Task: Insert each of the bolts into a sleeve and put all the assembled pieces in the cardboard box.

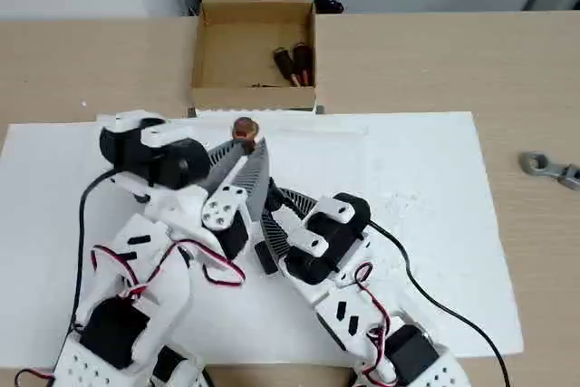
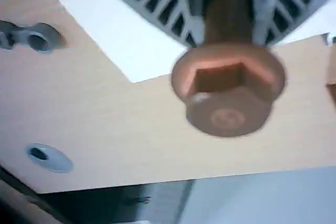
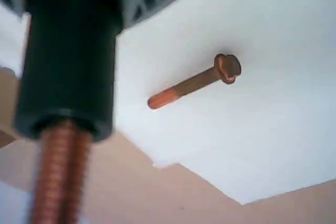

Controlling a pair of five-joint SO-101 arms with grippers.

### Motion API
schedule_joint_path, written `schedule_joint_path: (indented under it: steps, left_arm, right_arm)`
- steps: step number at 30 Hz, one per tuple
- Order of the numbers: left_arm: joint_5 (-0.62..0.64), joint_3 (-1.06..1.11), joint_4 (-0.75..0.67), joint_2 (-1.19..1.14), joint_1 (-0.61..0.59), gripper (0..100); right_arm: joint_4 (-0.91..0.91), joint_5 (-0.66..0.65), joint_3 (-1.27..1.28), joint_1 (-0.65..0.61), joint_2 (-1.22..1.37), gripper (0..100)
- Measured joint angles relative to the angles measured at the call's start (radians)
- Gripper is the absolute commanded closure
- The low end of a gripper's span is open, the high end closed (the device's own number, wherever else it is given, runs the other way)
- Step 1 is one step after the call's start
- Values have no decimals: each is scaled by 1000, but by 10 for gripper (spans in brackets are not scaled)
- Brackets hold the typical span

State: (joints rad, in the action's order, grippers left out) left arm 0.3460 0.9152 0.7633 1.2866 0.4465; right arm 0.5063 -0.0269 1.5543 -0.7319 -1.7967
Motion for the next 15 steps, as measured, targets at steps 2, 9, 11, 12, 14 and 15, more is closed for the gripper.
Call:
schedule_joint_path:
  steps: [2, 9, 11, 12, 14, 15]
  left_arm:
    - [0, 5, 0, 0, -8, 994]
    - [0, 5, 0, 0, -9, 994]
    - [0, 5, 0, 0, -6, 994]
    - [0, 5, 0, 0, 3, 994]
    - [-2, 5, 0, 0, 28, 994]
    - [-5, 5, 0, 0, 31, 994]
  right_arm:
    - [0, 0, 0, 2, 0, 995]
    - [0, 0, 0, 2, 0, 995]
    - [0, 0, 0, 2, 0, 995]
    - [0, 0, 0, 2, 0, 995]
    - [0, 0, 0, 2, 0, 995]
    - [0, 0, 0, 2, 0, 995]
